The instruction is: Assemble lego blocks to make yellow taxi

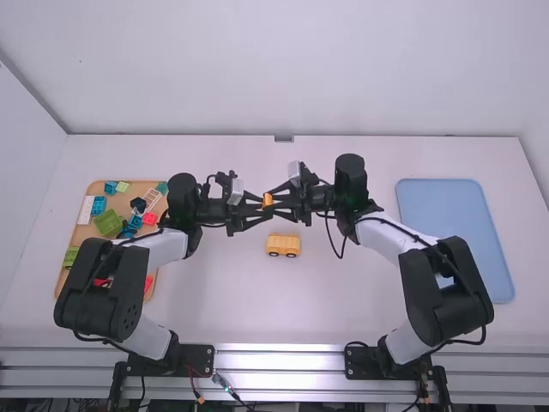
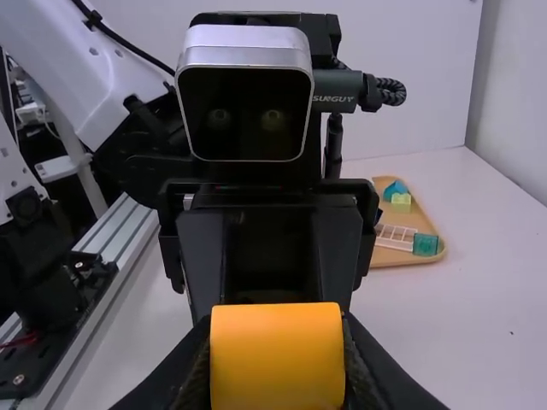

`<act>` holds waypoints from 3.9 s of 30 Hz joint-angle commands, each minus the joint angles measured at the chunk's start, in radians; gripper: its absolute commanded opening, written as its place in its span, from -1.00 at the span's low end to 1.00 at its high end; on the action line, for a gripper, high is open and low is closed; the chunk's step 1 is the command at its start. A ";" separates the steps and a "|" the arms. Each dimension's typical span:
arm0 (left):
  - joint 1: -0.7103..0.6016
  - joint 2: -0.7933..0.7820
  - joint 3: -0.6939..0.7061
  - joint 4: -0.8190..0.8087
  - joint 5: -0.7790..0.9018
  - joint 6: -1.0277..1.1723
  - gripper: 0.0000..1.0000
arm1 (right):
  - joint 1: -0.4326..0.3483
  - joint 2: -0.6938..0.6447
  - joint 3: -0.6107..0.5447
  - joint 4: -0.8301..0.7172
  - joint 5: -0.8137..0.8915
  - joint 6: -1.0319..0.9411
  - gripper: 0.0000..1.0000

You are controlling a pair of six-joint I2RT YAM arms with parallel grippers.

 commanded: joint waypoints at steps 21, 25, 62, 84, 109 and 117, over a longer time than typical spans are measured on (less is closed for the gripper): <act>0.010 -0.018 -0.002 -0.299 -0.502 0.171 0.98 | -0.057 -0.027 0.192 -0.664 0.632 -0.204 -0.43; 0.010 -0.019 0.003 -0.302 -0.631 0.196 0.98 | -0.014 -0.027 0.285 -0.971 0.859 -0.356 -0.42; 0.010 -0.019 0.167 -0.583 -0.806 0.243 0.98 | 0.020 0.124 0.170 -1.214 1.141 -0.835 -0.78; 0.010 -0.018 0.168 -0.619 -0.809 0.254 0.98 | 0.064 0.209 0.213 -1.241 1.119 -0.875 -0.55; 0.010 -0.018 0.167 -0.647 -0.808 0.243 0.98 | 0.081 0.156 0.267 -1.266 1.051 -0.854 0.98; 0.010 -0.018 0.167 -0.704 -0.692 0.386 0.98 | -0.052 -0.030 0.198 -1.246 0.742 -0.902 0.97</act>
